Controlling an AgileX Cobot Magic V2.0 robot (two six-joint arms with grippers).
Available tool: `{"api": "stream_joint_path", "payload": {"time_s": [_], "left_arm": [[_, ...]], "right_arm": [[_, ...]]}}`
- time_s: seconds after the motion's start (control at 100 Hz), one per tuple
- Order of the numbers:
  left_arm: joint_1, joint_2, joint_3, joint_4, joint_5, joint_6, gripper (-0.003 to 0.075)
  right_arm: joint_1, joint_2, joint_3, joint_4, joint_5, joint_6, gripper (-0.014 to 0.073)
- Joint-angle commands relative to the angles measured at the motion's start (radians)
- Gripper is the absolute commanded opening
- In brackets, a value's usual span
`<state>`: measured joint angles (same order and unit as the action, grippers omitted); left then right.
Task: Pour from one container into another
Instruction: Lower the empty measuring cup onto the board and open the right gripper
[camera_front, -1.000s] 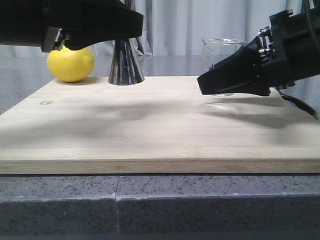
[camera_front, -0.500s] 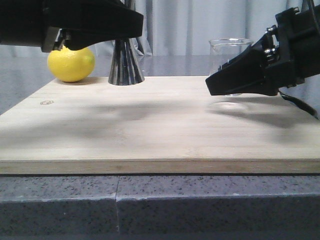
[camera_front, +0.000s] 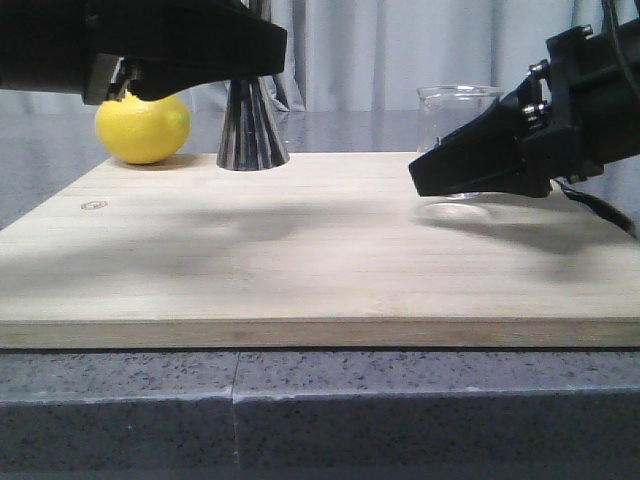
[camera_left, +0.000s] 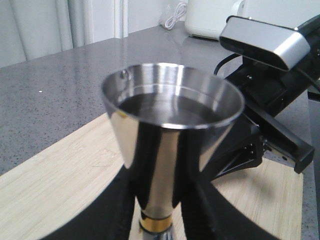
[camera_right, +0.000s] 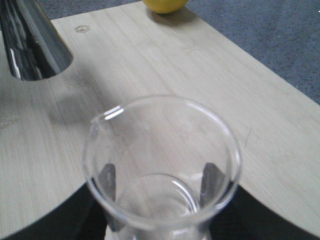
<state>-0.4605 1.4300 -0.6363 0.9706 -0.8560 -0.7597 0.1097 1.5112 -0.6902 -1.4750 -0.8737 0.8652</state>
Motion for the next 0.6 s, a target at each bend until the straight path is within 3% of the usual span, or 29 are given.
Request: {"api": "stream_joint_path", "payload": {"time_s": [0.0,0.59], "left_arm": [[0.003,-0.033,-0.033,-0.048,-0.069,-0.004,0.0188],[0.003,-0.033,-0.033,-0.048,-0.069,-0.004,0.0188]], "right_arm": [[-0.005,-0.015,-0.019,0.050,-0.044,-0.001,0.0234],[-0.005,0.043,-0.019,0.050,-0.020,-0.008,0.0234]]}}
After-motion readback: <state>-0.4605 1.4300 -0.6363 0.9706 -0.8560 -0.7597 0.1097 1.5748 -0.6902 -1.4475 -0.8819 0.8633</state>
